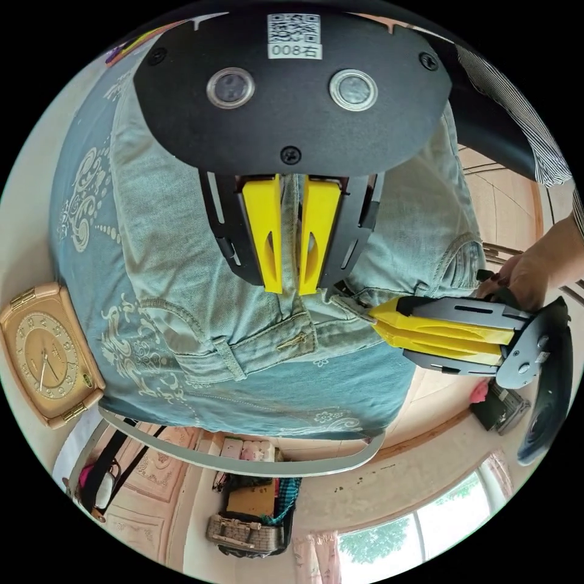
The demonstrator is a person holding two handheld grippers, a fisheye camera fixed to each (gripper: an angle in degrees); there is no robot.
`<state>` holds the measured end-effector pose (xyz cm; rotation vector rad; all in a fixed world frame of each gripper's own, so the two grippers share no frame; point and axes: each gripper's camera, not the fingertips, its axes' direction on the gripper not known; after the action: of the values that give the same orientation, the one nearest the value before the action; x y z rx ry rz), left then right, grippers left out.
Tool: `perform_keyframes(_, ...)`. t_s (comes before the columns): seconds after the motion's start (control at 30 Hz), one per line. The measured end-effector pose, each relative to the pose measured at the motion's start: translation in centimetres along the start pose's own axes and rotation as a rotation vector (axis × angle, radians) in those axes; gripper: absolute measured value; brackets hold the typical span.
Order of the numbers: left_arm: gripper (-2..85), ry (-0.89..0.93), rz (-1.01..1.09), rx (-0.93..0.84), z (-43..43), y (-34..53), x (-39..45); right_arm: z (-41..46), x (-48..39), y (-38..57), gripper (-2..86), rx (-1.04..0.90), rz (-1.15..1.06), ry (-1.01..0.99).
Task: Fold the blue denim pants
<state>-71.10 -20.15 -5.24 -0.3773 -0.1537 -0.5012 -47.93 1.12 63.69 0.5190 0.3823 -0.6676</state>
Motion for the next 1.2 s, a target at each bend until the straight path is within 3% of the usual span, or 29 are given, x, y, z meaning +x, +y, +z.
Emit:
perform_keyframes(0.23, 1.7, 0.001, -0.023, 0.037, 0.3, 0.4, -0.2, -2.0, 2.1, -0.1, 0.7, 0.040, 0.060, -0.037)
perform_keyframes(0.5, 1.7, 0.003, -0.052, 0.095, 0.5, 0.4, -1.0, -7.7, 11.1, 3.5, 0.2, 0.335, 0.366, -0.479)
perform_keyframes(0.67, 1.8, -0.011, -0.035, 0.106, 1.9, -1.6, -1.6, -9.9, 14.0, 5.6, 0.1, 0.460, 0.373, -0.653)
perform_keyframes(0.83, 2.2, -0.015, 0.012, 0.014, 6.5, -4.6, -1.8, -9.2, 12.9, 4.3, 0.2, 0.365, 0.258, -0.632)
perform_keyframes(0.9, 2.5, 0.000, 0.013, -0.045, 8.2, -4.8, -2.0, -7.6, 11.7, 3.3, 0.2, 0.246, 0.202, -0.577)
perform_keyframes(1.0, 3.4, -0.003, -0.016, -0.007, 8.2, -3.3, -2.6, -4.8, 10.8, 2.5, 0.2, 0.086, 0.179, -0.509)
perform_keyframes(1.1, 5.1, -0.046, -0.095, 0.058, 6.9, -0.9, -4.4, -3.6, 10.4, 2.4, 0.2, 0.071, 0.194, -0.457)
perform_keyframes(1.2, 8.4, 0.107, -0.171, 0.118, 6.4, 1.0, -6.7, -4.1, 10.0, 2.1, 0.4, 0.072, 0.177, -0.404)
